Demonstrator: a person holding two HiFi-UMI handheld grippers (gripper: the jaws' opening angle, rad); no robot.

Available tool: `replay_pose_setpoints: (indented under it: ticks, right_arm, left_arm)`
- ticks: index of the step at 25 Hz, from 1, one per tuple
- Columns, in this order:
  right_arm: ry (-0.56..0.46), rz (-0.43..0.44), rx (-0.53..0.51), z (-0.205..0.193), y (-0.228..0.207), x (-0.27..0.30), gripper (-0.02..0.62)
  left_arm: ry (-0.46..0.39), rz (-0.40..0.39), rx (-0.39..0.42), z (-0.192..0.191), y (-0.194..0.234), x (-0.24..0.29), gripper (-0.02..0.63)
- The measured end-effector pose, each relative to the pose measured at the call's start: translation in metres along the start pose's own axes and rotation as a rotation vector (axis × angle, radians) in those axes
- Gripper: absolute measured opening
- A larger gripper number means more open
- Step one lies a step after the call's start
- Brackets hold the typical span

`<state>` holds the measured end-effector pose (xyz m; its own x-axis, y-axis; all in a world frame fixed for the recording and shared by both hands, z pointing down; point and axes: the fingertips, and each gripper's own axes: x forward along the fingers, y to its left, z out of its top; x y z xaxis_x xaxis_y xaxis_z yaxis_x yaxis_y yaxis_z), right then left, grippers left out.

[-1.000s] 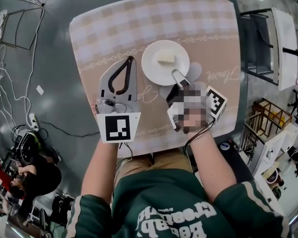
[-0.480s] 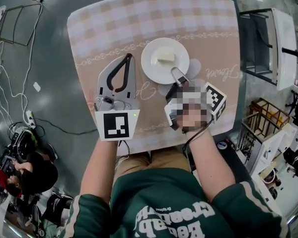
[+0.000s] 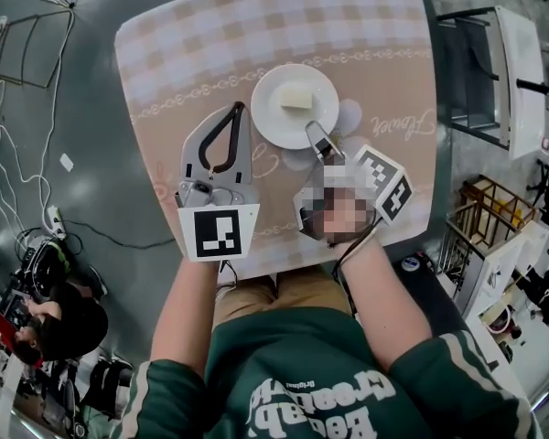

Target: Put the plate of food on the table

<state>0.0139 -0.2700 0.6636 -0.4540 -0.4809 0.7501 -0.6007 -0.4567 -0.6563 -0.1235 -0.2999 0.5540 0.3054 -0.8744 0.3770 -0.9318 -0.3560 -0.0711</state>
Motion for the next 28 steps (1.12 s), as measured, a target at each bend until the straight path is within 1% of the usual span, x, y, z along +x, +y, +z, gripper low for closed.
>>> replay_pose_setpoints:
  ticks: [3,6,8,10,12,17,20,25,28]
  right_arm:
    - [0.011,-0.042,-0.025,0.000,-0.010,-0.004,0.143]
    - [0.007,-0.061,-0.030,0.002,-0.017,-0.008,0.143]
    - [0.002,-0.066,-0.039,0.006,-0.021,-0.011,0.143]
    - [-0.001,-0.059,-0.070,0.009,-0.022,-0.012,0.143]
    - [0.003,-0.045,-0.097,0.009,-0.021,-0.013,0.141]
    - [0.019,-0.005,-0.088,0.005,-0.016,-0.017,0.141]
    - [0.029,0.021,-0.091,0.003,-0.012,-0.021,0.143]
    - [0.031,0.049,-0.098,0.004,-0.005,-0.030,0.141]
    - [0.029,0.070,-0.099,0.007,0.001,-0.036,0.141]
  left_arm:
    - [-0.009,-0.005,-0.002,0.002,-0.006,0.001,0.009]
    - [-0.012,-0.008,-0.002,0.004,-0.010,0.001,0.009]
    - [-0.009,-0.006,-0.021,0.004,-0.011,0.001,0.009]
    - [0.003,-0.001,-0.058,0.001,-0.011,0.000,0.009]
    - [0.009,0.005,-0.074,-0.001,-0.011,-0.001,0.009]
    - [0.010,0.023,-0.077,-0.002,-0.013,-0.006,0.009]
    - [0.010,0.021,-0.065,0.001,-0.017,-0.009,0.009]
    - [0.010,0.017,-0.083,0.007,-0.026,-0.016,0.009]
    - [0.006,0.020,-0.079,0.012,-0.028,-0.019,0.009]
